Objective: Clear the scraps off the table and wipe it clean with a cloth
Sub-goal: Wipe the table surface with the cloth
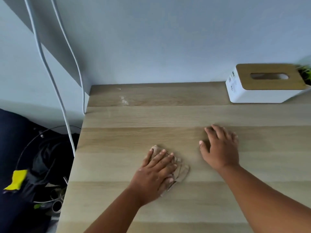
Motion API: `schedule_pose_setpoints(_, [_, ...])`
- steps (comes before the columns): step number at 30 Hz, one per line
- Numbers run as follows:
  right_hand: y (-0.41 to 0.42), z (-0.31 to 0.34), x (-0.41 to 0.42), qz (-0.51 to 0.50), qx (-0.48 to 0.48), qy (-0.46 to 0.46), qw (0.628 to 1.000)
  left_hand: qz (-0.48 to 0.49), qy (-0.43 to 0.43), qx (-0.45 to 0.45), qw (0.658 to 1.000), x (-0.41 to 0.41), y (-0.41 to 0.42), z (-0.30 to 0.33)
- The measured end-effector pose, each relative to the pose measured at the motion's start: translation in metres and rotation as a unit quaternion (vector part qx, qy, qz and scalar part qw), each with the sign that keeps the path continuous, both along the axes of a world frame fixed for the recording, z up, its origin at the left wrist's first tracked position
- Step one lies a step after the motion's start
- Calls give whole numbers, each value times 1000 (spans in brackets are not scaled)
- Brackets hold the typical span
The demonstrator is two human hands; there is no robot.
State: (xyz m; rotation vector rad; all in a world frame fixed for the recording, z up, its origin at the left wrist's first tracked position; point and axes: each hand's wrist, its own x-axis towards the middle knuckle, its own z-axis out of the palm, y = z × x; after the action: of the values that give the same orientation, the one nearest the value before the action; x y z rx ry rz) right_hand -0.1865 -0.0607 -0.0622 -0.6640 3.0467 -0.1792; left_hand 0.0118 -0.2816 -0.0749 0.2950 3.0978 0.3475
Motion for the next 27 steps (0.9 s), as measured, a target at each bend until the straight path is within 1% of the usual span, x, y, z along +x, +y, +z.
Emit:
schedule_pose_setpoints(3, [-29, 3, 1, 26, -16, -9, 1000, 52, -8, 9, 999, 22, -42, 6])
schedule_pose_setpoints(7, [-56, 1, 3, 16, 2, -46, 999, 137, -15, 17, 990, 31, -98, 10])
schedule_pose_setpoints(9, [-59, -2, 5, 7, 3, -52, 999, 208, -31, 31, 977, 24, -123, 12])
schedule_pose_setpoints(12, [-58, -8, 6, 14, -6, -37, 999, 306, -50, 40, 950, 3, -154, 15])
schedule_pose_setpoints(15, [-58, -11, 4, 16, -18, -29, 999, 359, -62, 33, 931, -23, -176, 16])
schedule_pose_setpoints(19, [-59, -15, 3, 21, 0, -19, 1000, 429, -74, 30, 900, -74, -196, 14])
schedule_pose_setpoints(22, [-59, -17, 2, 24, 7, -14, 1000, 466, -80, 33, 880, -115, -200, 10])
schedule_pose_setpoints(24, [-59, -18, 2, 25, 13, -12, 1000, 469, -79, 33, 879, -138, -197, 8])
schedule_pose_setpoints(25, [-59, -19, 1, 26, 13, -11, 1000, 461, -78, 31, 884, -147, -194, 7])
schedule_pose_setpoints(27, [-58, -21, 0, 26, 10, -9, 1000, 414, -69, 23, 907, -159, -183, 5])
